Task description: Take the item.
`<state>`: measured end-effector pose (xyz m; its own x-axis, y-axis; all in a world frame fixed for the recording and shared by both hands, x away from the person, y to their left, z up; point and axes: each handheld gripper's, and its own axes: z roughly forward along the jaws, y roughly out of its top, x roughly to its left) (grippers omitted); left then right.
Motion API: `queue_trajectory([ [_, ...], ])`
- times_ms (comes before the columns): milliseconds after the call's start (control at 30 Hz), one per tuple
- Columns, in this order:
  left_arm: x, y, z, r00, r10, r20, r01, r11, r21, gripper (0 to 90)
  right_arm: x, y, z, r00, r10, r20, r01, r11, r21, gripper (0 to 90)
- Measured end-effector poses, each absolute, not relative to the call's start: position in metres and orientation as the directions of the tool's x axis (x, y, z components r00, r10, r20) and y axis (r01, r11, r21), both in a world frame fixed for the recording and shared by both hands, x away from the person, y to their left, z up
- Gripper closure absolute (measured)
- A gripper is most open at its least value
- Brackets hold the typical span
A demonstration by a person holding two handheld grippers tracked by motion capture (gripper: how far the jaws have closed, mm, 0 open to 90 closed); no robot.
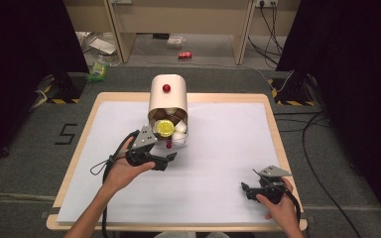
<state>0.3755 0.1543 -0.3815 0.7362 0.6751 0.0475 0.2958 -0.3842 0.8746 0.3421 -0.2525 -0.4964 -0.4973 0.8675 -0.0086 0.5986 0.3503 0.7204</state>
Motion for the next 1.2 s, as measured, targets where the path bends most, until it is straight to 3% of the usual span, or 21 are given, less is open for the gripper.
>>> queue_trajectory([
  [767,0.377,0.162,-0.371,0.71,0.702,0.053,0.293,-0.364,0.884,16.0,0.342,-0.252,-0.496,-0.497,0.867,-0.007,0.599,0.35,0.72,13.5],
  [1200,0.399,0.163,-0.364,0.663,0.746,0.052,0.325,-0.35,0.879,24.4,0.342,-0.252,-0.496,-0.497,0.868,-0.007,0.599,0.35,0.72,13.5],
])
